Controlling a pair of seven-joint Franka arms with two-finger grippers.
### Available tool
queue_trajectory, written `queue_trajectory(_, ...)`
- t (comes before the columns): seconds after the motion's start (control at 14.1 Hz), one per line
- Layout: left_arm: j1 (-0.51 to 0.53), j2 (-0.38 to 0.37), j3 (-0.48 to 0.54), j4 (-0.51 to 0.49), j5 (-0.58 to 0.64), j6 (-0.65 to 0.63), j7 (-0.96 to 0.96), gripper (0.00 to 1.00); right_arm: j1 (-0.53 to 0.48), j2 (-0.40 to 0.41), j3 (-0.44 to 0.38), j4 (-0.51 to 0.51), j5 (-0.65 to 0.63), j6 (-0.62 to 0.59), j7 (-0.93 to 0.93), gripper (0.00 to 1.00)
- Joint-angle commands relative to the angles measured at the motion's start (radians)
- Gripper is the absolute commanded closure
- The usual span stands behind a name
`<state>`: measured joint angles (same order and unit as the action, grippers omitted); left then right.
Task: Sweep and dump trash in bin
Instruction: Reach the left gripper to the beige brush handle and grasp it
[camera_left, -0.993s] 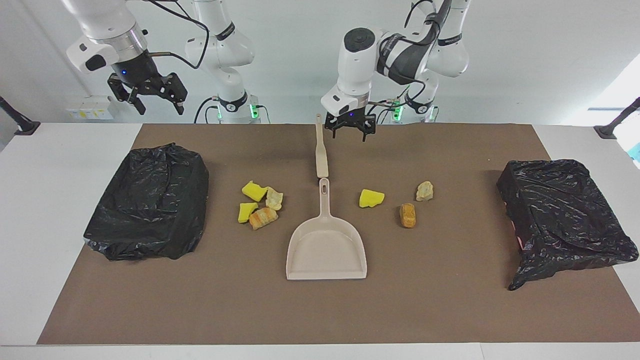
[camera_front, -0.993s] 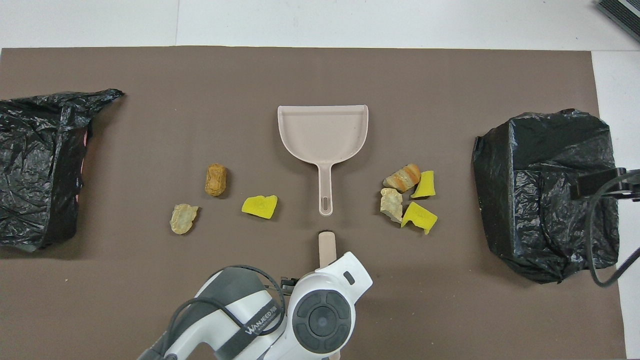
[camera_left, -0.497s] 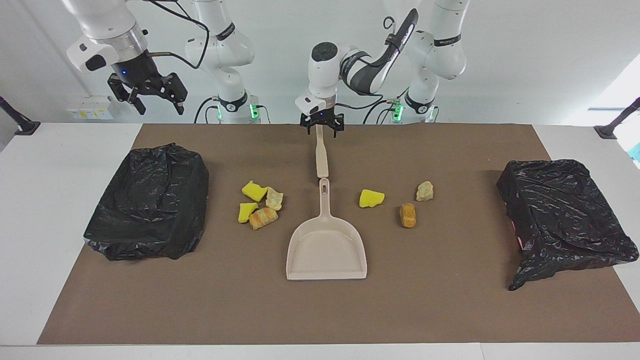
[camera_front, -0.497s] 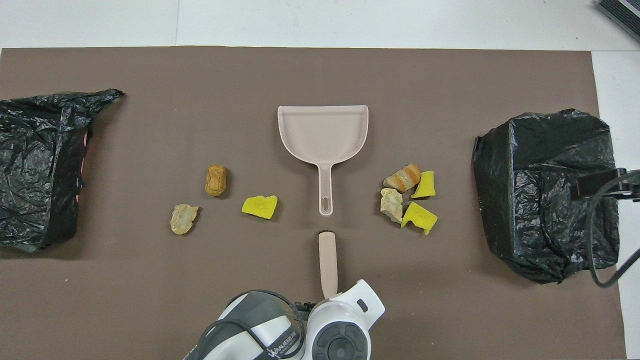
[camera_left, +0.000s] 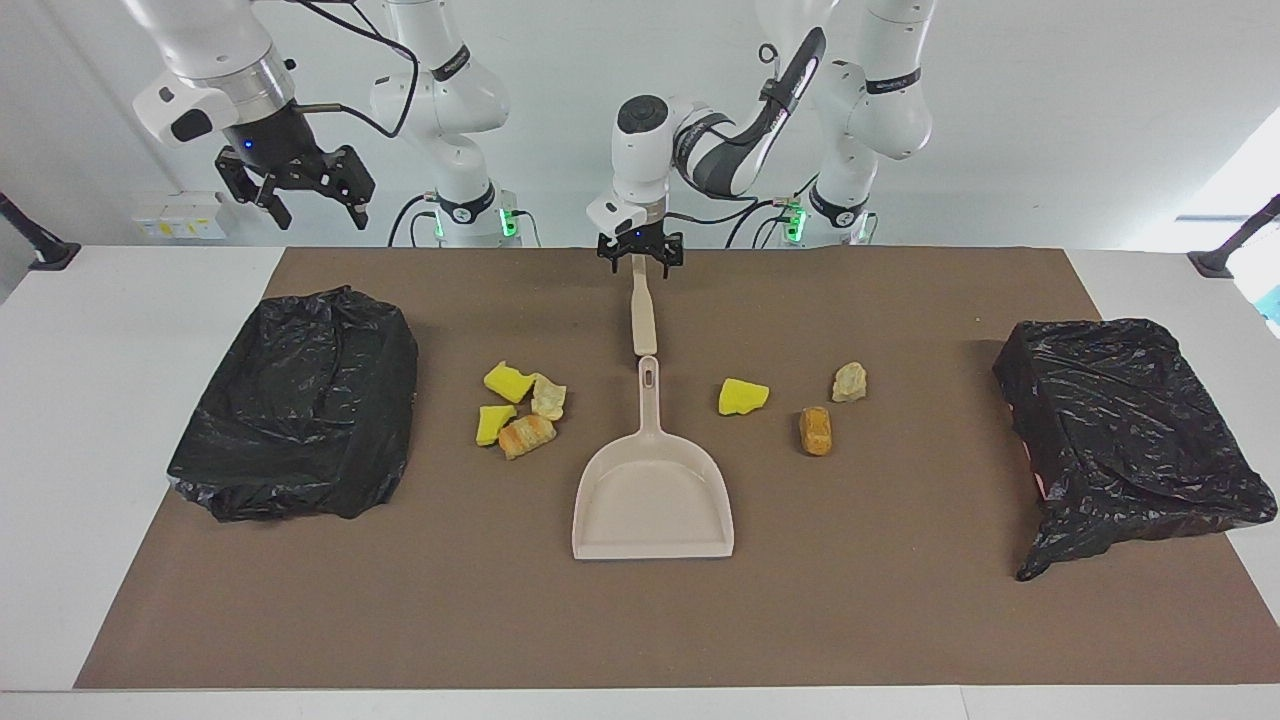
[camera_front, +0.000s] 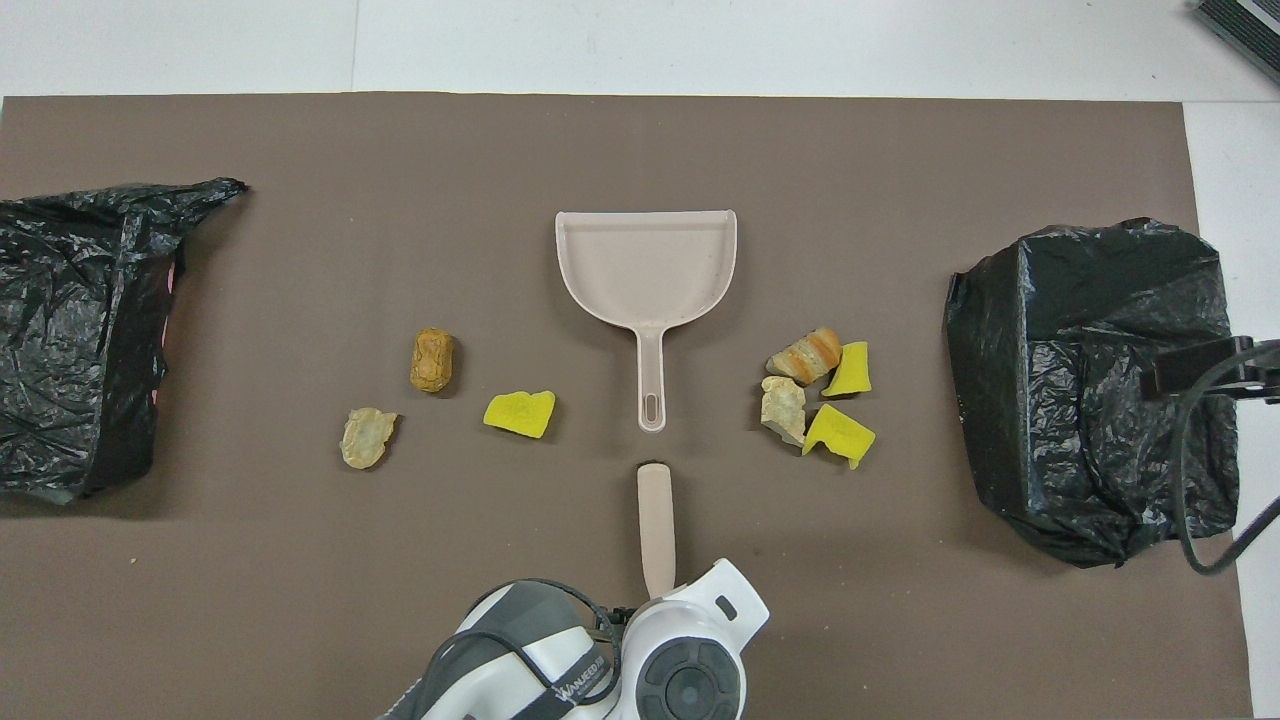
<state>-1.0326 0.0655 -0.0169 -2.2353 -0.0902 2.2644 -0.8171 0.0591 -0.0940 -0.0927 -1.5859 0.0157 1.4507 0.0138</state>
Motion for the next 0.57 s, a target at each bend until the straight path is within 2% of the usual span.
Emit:
queue_trajectory(0.0, -0.021, -0.012, 0.018, -0.013, -0.064, 0.003, -0.011, 0.51, -0.008, 0.0, 0.005, 0.007, 0.007, -0.018, -0.025, 0.0)
queue_trajectory(0.07, -0.021, -0.012, 0.018, -0.013, -0.08, -0.011, -0.01, 0.72, -0.008, 0.0, 0.005, 0.007, 0.007, -0.018, -0.025, 0.0)
queue_trajectory(0.21, -0.011, -0.025, 0.02, -0.004, -0.08, -0.063, -0.01, 1.0, -0.008, 0.0, 0.005, 0.007, 0.007, -0.018, -0.025, 0.0)
queue_trajectory(0.5, 0.046, -0.041, 0.028, 0.02, -0.079, -0.126, 0.006, 1.0, -0.008, 0.0, 0.005, 0.007, 0.007, -0.018, -0.025, 0.0)
